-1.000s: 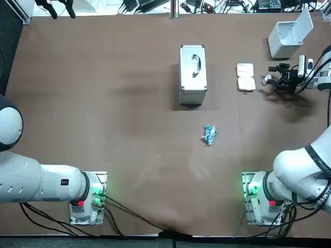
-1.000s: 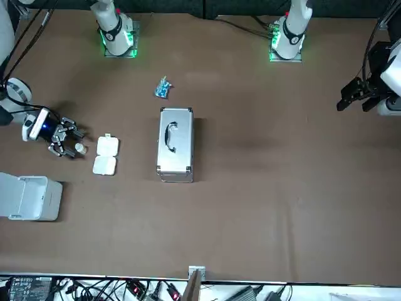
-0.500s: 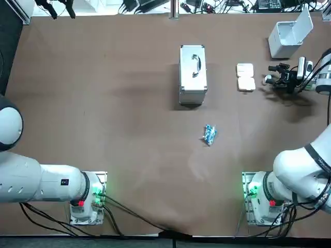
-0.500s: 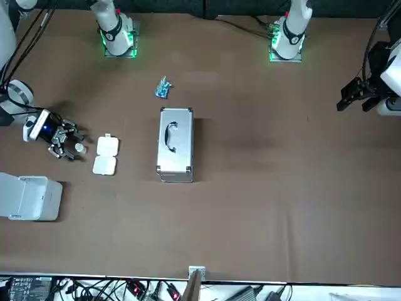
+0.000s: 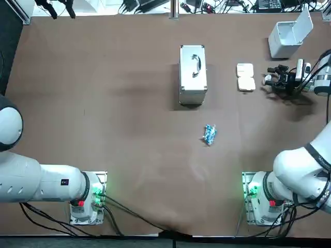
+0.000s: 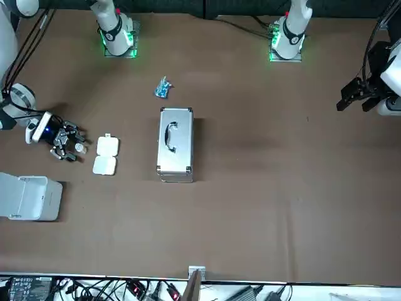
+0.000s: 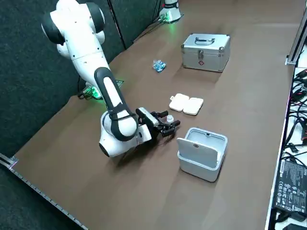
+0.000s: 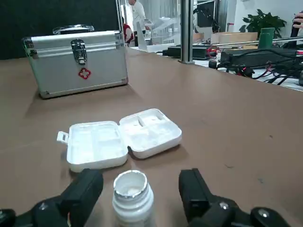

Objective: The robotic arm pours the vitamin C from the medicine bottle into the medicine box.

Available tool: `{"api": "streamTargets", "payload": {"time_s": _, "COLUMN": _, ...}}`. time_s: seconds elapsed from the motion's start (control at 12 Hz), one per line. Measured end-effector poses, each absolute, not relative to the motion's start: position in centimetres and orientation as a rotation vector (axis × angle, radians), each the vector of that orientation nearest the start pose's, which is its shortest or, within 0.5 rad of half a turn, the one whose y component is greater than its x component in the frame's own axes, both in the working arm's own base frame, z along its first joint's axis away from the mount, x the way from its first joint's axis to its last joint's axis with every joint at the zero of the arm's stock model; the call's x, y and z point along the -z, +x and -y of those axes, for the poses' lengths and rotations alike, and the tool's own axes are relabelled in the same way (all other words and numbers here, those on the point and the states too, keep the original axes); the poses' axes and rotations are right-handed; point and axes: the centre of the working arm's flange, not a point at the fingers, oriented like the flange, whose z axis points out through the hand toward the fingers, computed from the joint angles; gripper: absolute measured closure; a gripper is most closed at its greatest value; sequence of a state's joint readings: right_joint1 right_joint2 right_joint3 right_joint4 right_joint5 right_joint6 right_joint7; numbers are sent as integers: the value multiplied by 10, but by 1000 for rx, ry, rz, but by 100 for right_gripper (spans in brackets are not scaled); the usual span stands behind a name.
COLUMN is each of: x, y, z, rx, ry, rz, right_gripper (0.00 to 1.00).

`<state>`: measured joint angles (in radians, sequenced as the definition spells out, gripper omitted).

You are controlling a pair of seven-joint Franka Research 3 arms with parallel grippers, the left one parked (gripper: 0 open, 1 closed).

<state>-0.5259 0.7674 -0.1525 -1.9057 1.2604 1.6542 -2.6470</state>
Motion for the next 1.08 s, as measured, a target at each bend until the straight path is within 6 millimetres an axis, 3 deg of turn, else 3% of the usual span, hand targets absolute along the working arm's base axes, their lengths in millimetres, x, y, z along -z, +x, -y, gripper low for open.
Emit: {"api": "streamTargets", "payload": {"time_s": 1.08, "x": -83, "y": 476, "z": 268, "rx": 1269, "ry": -1760, "rz": 1173, "right_gripper": 5}}
